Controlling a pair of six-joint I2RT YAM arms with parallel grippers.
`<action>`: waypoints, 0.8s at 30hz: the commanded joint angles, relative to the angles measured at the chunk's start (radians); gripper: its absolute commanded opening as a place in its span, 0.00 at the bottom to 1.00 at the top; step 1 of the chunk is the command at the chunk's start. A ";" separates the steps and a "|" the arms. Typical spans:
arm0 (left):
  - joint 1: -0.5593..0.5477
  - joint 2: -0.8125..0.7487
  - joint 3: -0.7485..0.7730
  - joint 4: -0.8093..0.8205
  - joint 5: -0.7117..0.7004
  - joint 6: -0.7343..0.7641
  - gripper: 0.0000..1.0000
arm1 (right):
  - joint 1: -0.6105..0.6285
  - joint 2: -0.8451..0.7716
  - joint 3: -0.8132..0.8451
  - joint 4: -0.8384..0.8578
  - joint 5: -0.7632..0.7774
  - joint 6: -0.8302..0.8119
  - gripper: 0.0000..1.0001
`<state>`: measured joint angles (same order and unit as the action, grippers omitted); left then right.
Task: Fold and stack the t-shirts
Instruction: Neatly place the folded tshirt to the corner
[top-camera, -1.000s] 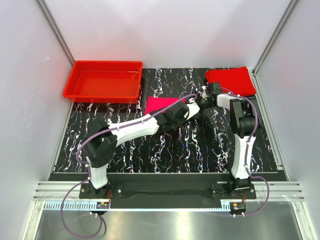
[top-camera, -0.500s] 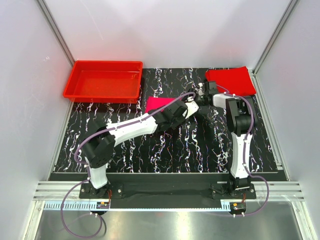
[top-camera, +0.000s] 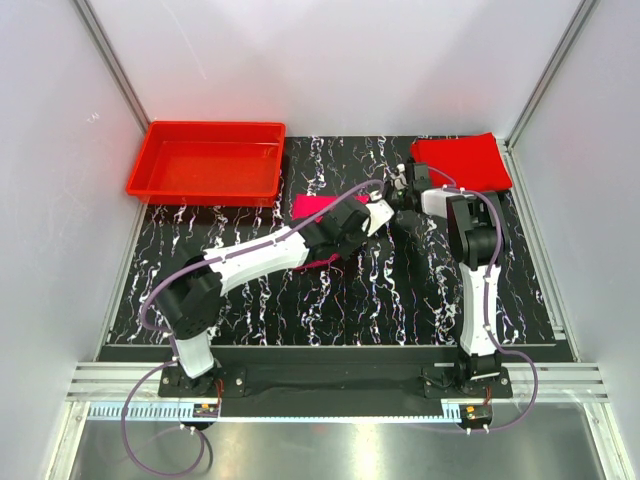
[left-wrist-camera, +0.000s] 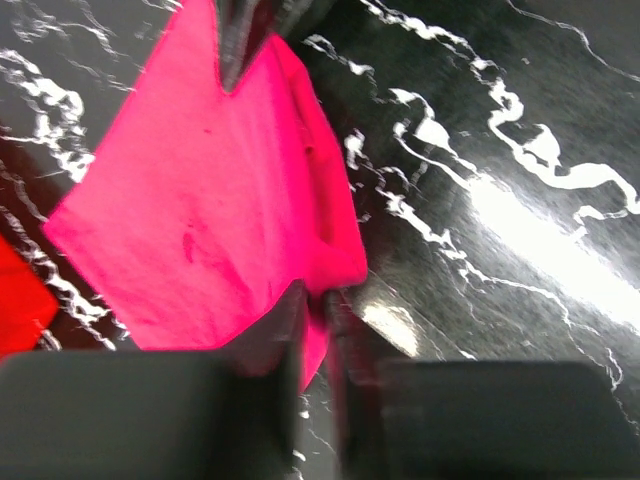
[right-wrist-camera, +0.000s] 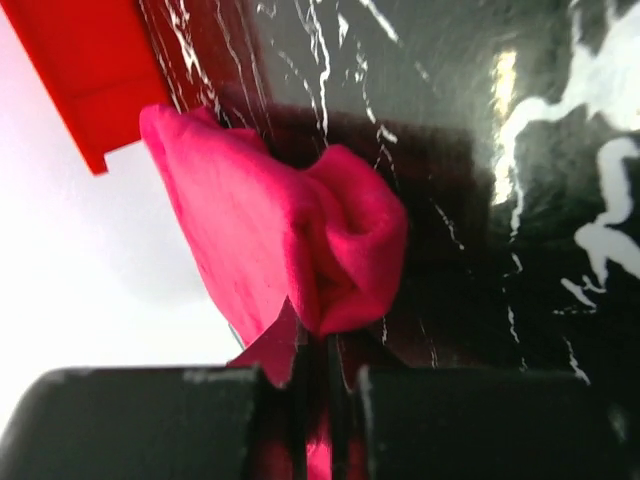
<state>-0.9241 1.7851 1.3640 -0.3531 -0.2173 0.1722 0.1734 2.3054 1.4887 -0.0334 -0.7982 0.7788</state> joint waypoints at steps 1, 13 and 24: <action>0.004 -0.062 -0.002 0.014 0.076 -0.062 0.32 | 0.015 -0.020 0.070 0.040 0.051 -0.013 0.00; 0.062 -0.491 -0.142 -0.110 0.197 -0.396 0.55 | 0.035 -0.149 0.427 -0.805 0.560 -0.521 0.00; 0.064 -0.823 -0.402 -0.178 0.141 -0.456 0.58 | 0.034 -0.119 0.852 -1.137 1.077 -0.725 0.00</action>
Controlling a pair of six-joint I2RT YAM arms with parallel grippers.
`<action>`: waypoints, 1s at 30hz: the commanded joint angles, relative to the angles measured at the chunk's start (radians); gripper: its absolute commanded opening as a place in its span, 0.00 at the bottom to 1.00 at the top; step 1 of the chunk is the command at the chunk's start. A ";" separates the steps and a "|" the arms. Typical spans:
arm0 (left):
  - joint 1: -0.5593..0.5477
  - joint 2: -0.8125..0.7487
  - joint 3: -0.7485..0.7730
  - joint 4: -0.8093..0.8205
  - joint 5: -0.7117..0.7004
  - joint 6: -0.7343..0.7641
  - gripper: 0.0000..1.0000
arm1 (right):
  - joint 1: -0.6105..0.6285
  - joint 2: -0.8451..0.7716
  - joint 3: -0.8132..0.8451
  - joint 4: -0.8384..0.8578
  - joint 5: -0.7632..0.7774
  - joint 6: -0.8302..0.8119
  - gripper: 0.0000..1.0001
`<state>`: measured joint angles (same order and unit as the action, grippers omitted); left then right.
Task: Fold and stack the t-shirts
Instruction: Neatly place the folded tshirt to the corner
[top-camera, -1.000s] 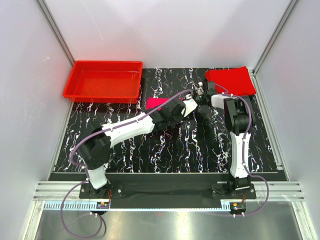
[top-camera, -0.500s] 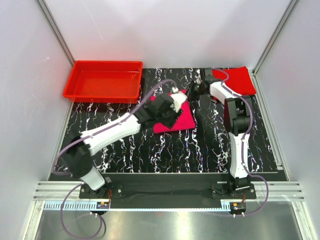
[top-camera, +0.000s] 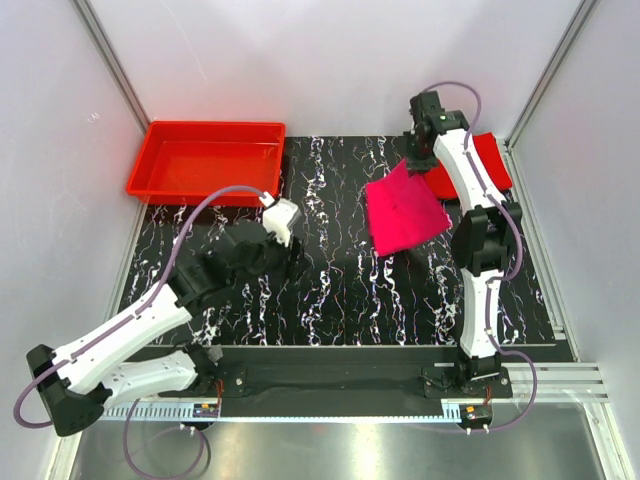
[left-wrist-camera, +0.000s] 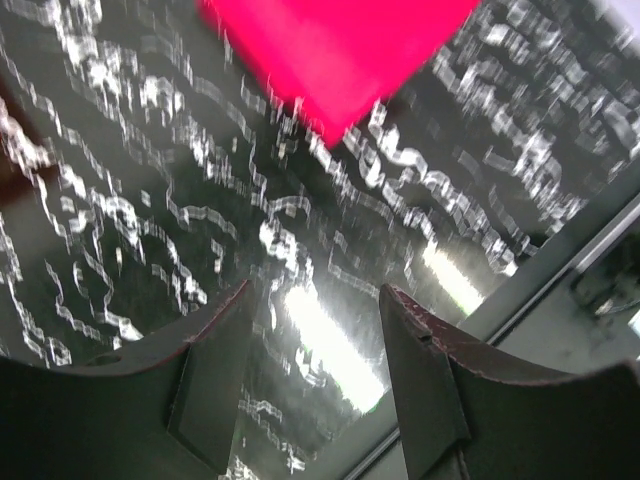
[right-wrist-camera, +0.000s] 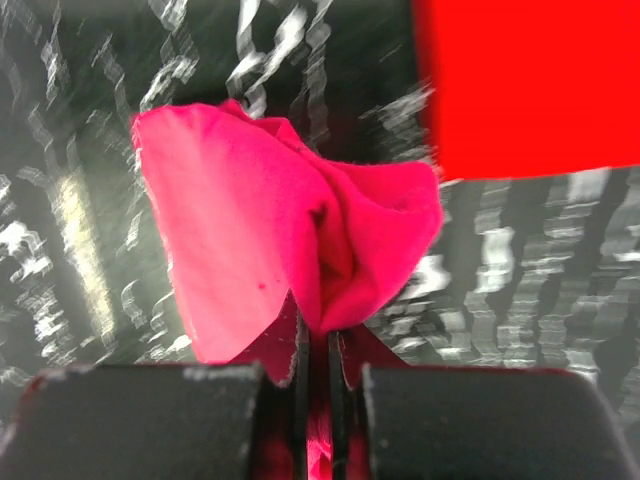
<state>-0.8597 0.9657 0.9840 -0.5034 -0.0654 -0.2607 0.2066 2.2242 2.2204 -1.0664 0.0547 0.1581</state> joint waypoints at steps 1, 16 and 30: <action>0.001 -0.011 -0.025 -0.038 -0.020 -0.020 0.58 | -0.001 -0.038 0.133 -0.093 0.241 -0.120 0.00; 0.022 0.134 0.044 -0.035 -0.016 0.018 0.58 | -0.052 0.058 0.320 0.123 0.183 -0.291 0.00; 0.091 0.185 0.038 -0.027 0.026 0.058 0.58 | -0.088 0.075 0.415 0.166 0.093 -0.380 0.00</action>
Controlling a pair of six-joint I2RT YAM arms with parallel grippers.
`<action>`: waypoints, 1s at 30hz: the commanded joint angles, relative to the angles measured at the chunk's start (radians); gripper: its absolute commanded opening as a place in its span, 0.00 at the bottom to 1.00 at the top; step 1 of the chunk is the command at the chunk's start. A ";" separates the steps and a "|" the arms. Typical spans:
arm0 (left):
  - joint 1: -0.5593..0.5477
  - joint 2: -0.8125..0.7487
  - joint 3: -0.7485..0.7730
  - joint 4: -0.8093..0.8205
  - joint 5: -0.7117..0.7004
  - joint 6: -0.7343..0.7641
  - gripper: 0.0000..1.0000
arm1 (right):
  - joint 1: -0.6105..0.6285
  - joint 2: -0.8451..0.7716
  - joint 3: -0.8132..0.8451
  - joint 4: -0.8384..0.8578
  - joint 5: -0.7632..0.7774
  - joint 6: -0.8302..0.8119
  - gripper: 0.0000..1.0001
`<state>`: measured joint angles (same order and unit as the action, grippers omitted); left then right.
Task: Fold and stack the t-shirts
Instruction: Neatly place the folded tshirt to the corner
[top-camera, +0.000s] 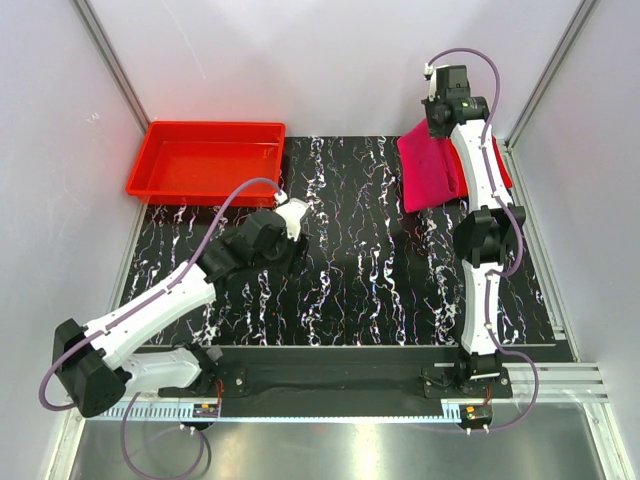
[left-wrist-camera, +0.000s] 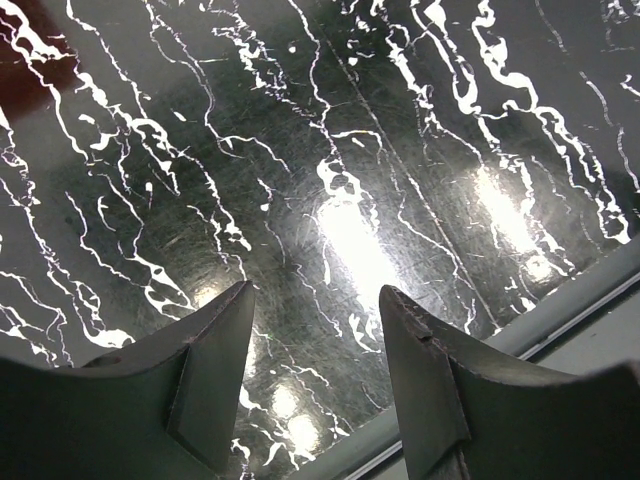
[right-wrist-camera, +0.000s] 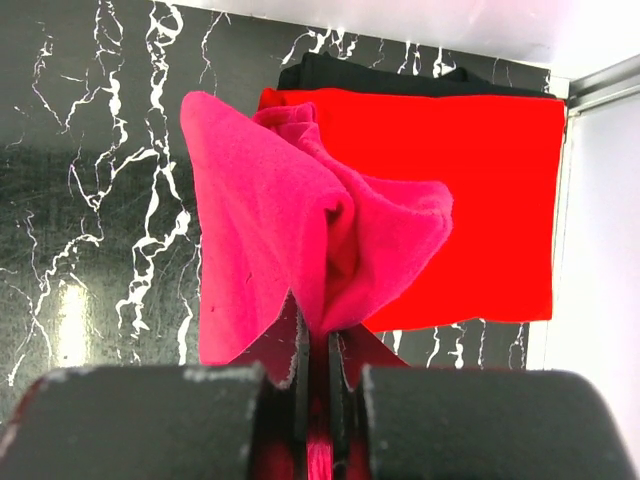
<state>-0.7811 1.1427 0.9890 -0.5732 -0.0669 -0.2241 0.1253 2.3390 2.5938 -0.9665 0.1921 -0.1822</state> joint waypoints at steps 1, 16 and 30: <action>0.014 0.009 0.033 0.045 0.032 0.022 0.58 | -0.007 -0.046 0.046 0.061 -0.051 -0.048 0.00; 0.025 0.015 0.014 0.053 0.055 0.011 0.58 | -0.012 -0.107 0.077 0.091 -0.080 -0.125 0.00; 0.029 0.026 0.017 0.064 0.061 0.006 0.58 | -0.024 -0.190 0.048 0.043 -0.138 -0.115 0.00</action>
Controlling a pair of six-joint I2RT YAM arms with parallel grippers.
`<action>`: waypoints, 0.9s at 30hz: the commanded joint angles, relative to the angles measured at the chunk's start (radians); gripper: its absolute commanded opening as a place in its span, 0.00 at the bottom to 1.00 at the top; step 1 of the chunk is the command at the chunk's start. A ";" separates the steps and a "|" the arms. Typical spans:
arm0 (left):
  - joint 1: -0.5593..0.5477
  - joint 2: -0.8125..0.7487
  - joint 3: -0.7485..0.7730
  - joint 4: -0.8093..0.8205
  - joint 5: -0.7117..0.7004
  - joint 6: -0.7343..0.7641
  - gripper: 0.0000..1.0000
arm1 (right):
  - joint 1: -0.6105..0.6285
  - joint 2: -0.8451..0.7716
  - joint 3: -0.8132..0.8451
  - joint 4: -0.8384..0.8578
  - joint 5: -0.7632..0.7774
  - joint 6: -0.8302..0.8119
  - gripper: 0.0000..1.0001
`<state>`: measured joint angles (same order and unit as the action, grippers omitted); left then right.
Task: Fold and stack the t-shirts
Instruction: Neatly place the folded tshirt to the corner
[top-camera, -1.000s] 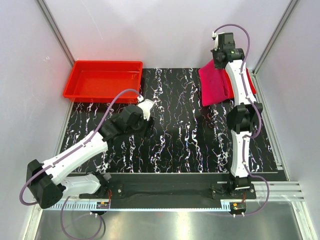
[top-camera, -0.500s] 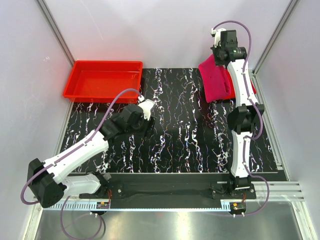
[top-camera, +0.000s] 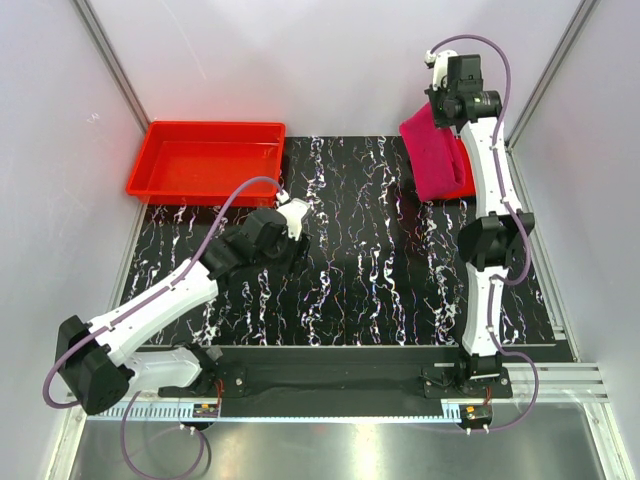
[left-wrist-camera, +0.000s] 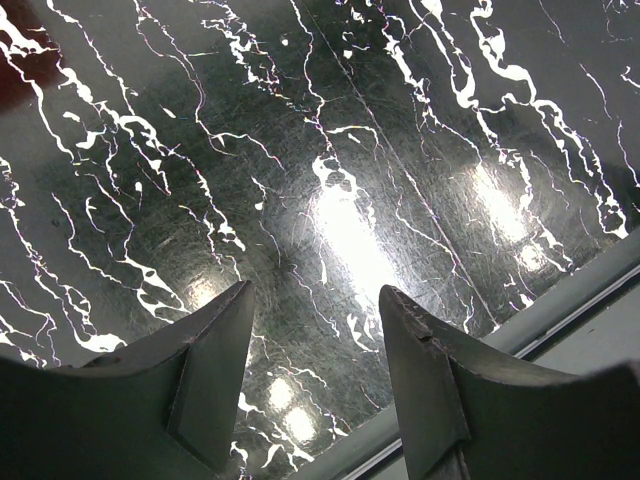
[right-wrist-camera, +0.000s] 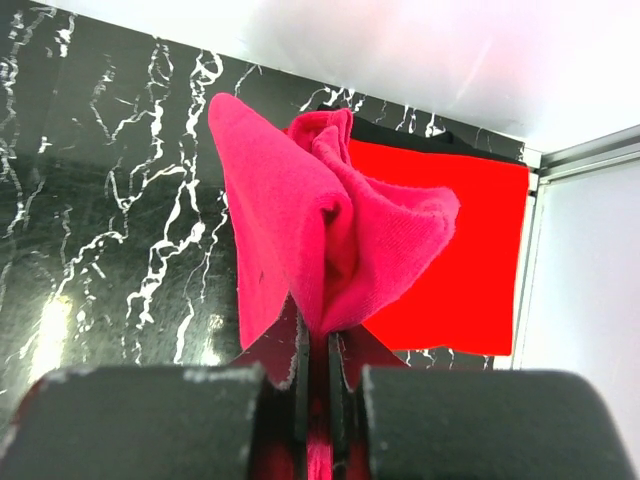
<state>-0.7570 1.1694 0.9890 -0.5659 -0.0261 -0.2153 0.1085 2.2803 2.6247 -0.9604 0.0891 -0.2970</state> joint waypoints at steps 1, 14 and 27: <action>0.007 -0.001 0.016 0.058 0.020 -0.002 0.58 | -0.006 -0.143 0.006 0.041 -0.037 0.001 0.00; 0.010 -0.010 0.000 0.055 0.048 -0.009 0.58 | -0.018 -0.133 -0.020 0.051 -0.049 -0.004 0.00; 0.019 0.021 0.017 0.055 0.049 -0.012 0.58 | -0.064 -0.091 -0.052 0.078 -0.137 0.002 0.00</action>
<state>-0.7444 1.1786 0.9878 -0.5549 0.0021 -0.2180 0.0509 2.1914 2.5744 -0.9600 -0.0025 -0.2955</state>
